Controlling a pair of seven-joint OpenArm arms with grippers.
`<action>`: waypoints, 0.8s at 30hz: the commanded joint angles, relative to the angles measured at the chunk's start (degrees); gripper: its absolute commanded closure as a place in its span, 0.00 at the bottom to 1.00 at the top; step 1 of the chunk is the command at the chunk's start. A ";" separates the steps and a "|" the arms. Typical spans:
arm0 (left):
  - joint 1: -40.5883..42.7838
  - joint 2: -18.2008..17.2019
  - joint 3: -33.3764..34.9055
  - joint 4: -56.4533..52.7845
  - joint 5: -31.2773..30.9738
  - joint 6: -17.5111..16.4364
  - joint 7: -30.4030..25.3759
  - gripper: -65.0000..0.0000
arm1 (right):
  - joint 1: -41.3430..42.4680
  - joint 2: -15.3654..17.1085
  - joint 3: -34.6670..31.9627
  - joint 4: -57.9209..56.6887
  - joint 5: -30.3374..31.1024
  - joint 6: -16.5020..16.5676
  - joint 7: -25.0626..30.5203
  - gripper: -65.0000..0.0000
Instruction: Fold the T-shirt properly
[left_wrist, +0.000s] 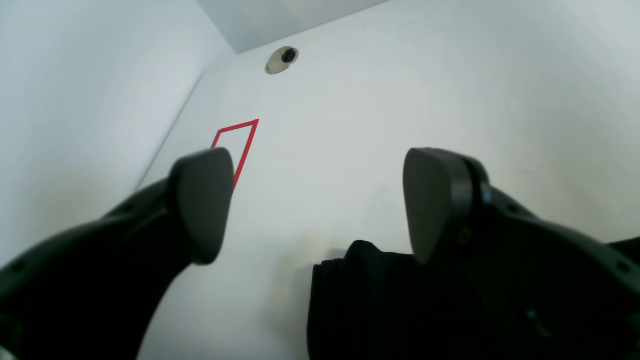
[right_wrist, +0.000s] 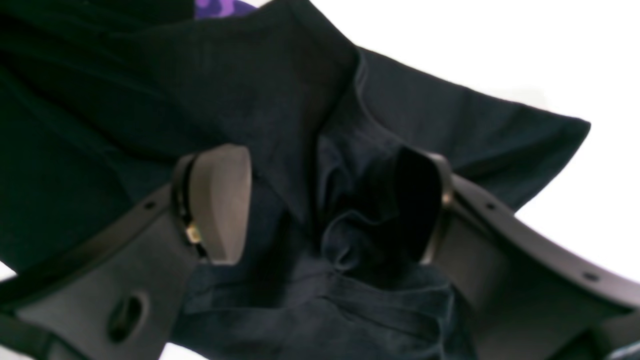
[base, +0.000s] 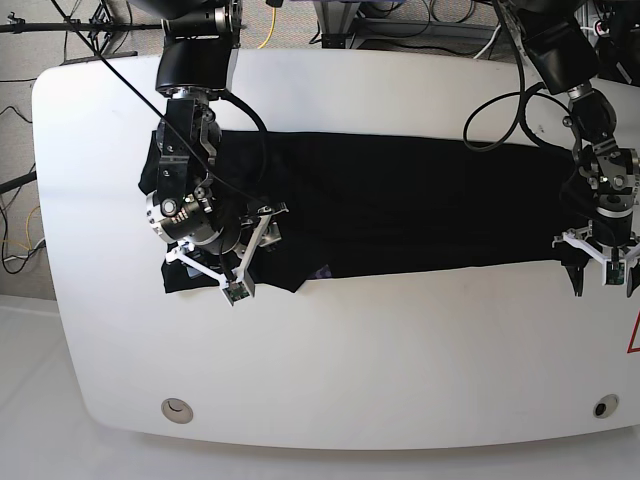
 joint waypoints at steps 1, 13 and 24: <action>0.34 -2.98 -4.41 4.39 -9.63 -13.42 6.68 0.25 | -0.04 -2.50 -0.18 5.03 0.78 0.75 0.15 0.34; 2.54 -6.26 -12.39 3.15 -15.84 -19.01 14.65 0.26 | 0.26 -1.73 0.00 3.85 0.93 0.52 -0.09 0.35; 4.19 -15.34 -19.10 -5.41 -19.91 -19.01 20.00 0.27 | -0.36 -0.75 2.91 4.41 2.05 0.55 -1.17 0.36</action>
